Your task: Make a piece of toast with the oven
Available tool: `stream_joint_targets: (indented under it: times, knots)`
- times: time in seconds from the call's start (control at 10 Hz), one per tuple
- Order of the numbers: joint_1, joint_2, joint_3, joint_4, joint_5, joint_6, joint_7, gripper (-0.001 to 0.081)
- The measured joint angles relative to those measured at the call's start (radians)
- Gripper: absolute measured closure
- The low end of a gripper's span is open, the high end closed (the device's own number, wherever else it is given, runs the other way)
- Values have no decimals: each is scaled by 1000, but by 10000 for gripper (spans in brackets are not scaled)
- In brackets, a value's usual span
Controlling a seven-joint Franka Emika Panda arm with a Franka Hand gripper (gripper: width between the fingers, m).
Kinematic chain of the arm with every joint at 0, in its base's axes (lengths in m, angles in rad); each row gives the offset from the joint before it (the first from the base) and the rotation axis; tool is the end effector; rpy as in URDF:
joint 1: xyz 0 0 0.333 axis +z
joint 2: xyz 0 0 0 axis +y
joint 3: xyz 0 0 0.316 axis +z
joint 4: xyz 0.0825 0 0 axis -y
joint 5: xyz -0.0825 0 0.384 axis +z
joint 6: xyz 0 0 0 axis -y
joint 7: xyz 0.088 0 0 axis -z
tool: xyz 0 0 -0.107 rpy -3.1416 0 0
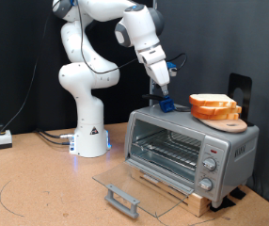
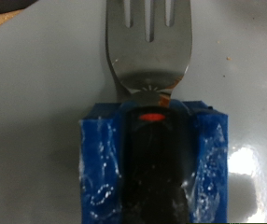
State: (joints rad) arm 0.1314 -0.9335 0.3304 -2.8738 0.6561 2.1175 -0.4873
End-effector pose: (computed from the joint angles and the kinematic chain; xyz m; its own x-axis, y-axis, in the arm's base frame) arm 0.2610 0.1473 0.4259 0.8403 0.4681 0.2736 0.5304 -0.8142 -0.2360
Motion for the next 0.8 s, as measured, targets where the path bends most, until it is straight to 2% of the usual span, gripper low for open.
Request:
stream_joint_targets:
  times: [0.4, 0.8]
  knots:
    - [0, 30, 34, -17, 25, 26, -3, -1]
    - [1, 75, 76, -27, 71, 92, -4, -1]
